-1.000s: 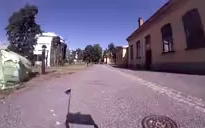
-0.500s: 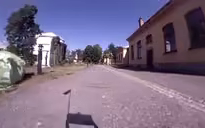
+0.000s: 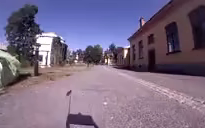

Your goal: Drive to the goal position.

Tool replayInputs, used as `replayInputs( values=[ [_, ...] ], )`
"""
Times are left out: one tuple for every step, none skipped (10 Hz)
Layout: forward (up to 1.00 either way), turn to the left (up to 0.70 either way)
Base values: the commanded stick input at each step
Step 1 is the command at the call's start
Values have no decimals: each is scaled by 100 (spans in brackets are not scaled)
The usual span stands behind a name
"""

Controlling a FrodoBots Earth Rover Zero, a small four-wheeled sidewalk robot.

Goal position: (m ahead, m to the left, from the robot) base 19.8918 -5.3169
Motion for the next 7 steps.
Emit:
replayInputs(
  values=[
    [70, 0],
    [70, 0],
    [70, 0],
    [70, 0],
    [70, 0],
    [70, 0],
    [70, 0]
  ],
)
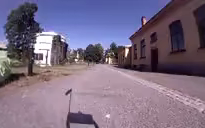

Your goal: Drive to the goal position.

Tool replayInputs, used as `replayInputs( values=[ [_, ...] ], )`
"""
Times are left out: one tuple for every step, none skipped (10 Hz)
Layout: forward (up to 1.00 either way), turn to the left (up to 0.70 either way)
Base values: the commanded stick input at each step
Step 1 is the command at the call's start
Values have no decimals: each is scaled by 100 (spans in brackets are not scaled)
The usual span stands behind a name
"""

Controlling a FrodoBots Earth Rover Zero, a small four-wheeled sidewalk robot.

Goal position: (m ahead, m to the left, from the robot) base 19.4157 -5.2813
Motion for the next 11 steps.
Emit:
replayInputs(
  values=[
    [70, 0],
    [70, 0],
    [70, 0],
    [70, 0],
    [70, 0],
    [70, 0],
    [70, 0],
    [70, 0],
    [70, 0],
    [70, 0],
    [70, -1]
  ],
)
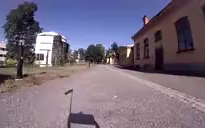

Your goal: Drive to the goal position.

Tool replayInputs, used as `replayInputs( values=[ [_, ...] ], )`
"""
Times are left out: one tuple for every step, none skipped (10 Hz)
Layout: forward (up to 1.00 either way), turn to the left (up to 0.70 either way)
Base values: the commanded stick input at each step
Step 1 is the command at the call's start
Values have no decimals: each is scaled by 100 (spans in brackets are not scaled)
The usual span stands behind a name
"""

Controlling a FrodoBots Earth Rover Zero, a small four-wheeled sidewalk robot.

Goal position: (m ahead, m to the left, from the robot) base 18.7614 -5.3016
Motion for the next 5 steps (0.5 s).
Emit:
replayInputs(
  values=[
    [70, -4],
    [70, -11],
    [70, -13],
    [70, -13],
    [70, -13]
  ],
)
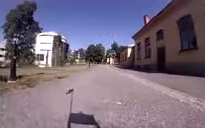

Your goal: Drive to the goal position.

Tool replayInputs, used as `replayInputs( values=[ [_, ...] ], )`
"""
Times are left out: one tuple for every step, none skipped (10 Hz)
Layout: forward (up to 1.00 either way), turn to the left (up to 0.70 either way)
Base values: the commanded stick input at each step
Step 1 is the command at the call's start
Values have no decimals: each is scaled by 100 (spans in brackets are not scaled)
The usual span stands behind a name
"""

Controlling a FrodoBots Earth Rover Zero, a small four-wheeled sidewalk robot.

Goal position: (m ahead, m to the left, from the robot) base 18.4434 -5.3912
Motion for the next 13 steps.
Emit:
replayInputs(
  values=[
    [70, -11],
    [70, -6],
    [70, 0],
    [70, 0],
    [70, 0],
    [70, 0],
    [70, -4],
    [70, -9],
    [70, -11],
    [70, -11],
    [70, -11],
    [70, -6],
    [70, 0]
  ],
)
